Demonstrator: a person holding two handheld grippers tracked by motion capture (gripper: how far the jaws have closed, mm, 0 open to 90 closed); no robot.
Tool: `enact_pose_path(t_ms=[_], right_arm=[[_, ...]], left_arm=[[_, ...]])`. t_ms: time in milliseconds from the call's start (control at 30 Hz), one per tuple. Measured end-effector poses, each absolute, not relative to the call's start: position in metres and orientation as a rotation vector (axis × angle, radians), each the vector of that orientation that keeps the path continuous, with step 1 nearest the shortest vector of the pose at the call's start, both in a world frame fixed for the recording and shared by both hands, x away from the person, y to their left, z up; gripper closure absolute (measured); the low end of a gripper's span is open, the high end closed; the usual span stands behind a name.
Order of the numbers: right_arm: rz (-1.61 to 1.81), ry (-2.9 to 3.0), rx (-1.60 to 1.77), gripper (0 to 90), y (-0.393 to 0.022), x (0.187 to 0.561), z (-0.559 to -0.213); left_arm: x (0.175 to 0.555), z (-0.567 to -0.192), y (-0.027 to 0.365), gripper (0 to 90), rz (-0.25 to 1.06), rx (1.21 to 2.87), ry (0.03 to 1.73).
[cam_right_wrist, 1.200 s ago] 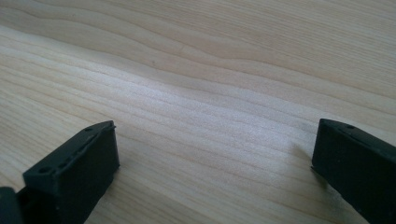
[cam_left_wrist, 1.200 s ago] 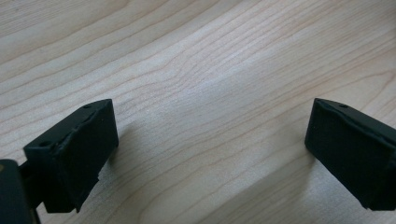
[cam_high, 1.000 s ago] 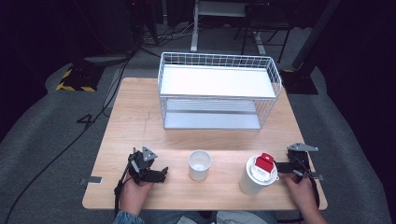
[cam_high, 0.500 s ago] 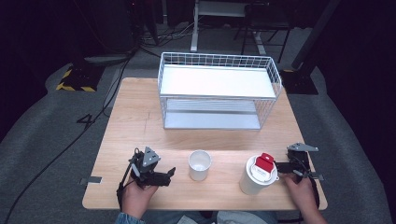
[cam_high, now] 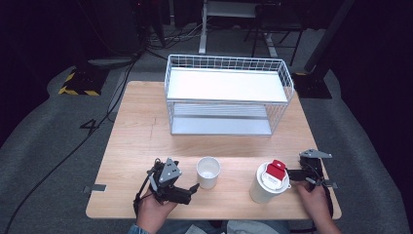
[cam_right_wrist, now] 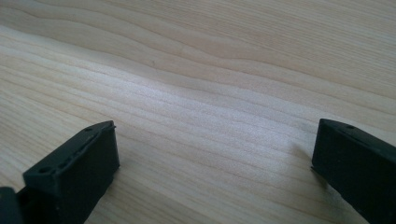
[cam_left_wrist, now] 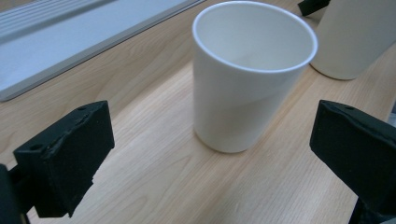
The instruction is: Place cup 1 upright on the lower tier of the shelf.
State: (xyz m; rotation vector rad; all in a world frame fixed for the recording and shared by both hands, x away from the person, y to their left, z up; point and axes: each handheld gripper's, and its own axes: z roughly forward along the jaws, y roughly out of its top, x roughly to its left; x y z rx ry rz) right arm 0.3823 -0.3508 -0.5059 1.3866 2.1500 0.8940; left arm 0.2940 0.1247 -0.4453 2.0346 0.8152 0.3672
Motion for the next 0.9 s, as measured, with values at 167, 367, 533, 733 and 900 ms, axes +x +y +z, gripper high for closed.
enact_pose_path(t_ms=[167, 367, 533, 733, 900], right_arm=[[0.894, 2.150, 1.386, 0.7, -0.351, 0.382, -0.506], [0.894, 2.150, 1.387, 0.7, -0.351, 0.382, -0.506], [0.894, 2.150, 1.387, 0.7, -0.351, 0.382, -0.506], [0.894, 2.150, 1.387, 0.7, -0.351, 0.382, -0.506], [0.894, 2.150, 1.386, 0.7, -0.351, 0.382, -0.506]], left_arm=[[0.295, -0.451, 0.112, 0.4, 0.343, 1.980, 0.788], [0.298, -0.458, 0.098, 0.4, 0.343, 1.961, 0.765], [0.302, -0.466, 0.091, 1.0, 0.320, 1.940, 0.721], [0.313, -0.480, 0.084, 1.4, 0.362, 1.929, 0.736], [0.320, -0.492, 0.076, 2.8, 0.321, 1.933, 0.725]])
